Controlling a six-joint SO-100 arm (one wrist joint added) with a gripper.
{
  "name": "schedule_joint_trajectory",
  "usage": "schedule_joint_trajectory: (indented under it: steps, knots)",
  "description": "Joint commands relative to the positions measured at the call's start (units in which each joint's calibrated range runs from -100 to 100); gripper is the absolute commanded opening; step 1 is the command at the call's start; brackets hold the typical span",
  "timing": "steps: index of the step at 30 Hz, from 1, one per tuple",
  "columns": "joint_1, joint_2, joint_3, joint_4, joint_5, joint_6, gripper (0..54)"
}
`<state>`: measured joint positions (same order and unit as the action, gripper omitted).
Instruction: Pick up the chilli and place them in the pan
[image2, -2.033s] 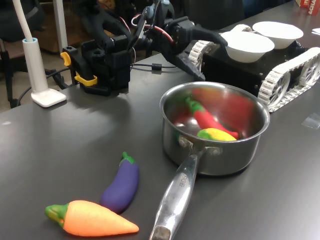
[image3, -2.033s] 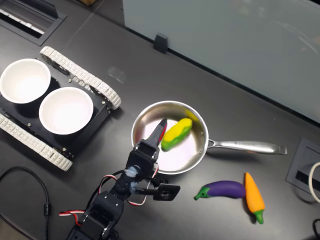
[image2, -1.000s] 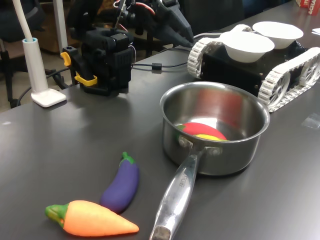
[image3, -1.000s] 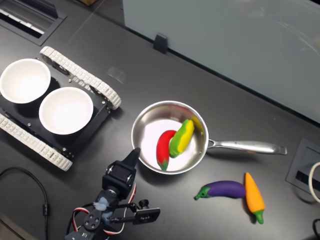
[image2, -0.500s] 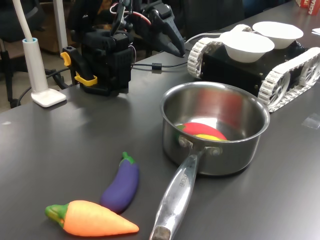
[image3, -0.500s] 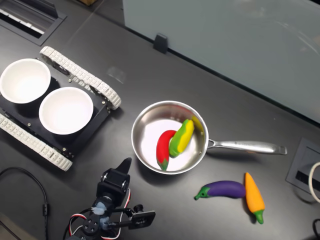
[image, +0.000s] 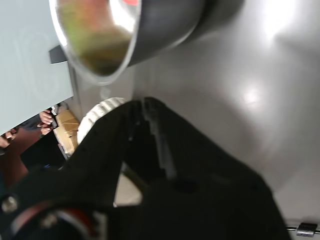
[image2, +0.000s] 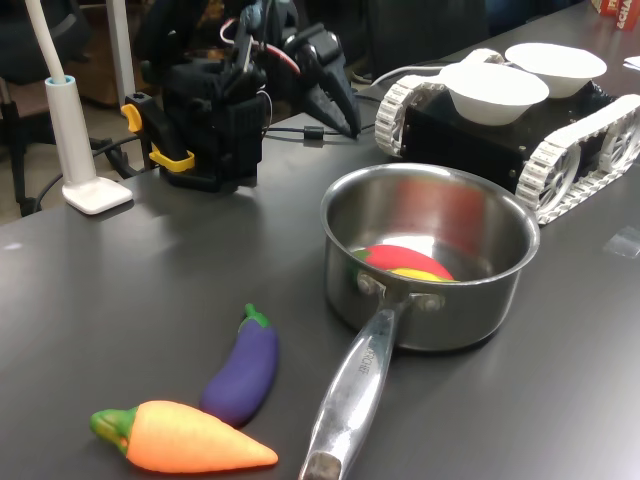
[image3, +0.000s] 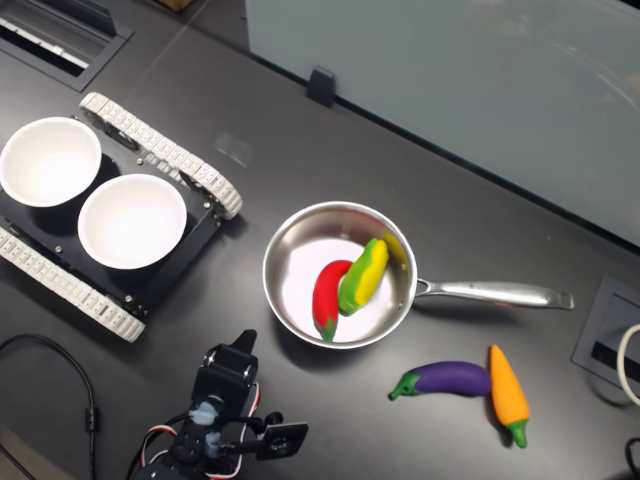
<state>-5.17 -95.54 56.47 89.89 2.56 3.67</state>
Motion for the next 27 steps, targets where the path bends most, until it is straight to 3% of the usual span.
schedule_joint_trajectory:
  steps: [1,13,27]
  knots:
    - [-0.91,0.09,2.73,-0.8,0.93,-0.65,0.0]
    - [0.24,0.09,17.27,-7.97,0.93,0.19,0.0]
    - [2.42,0.09,17.9,-8.56,0.63,-0.06,0.0]
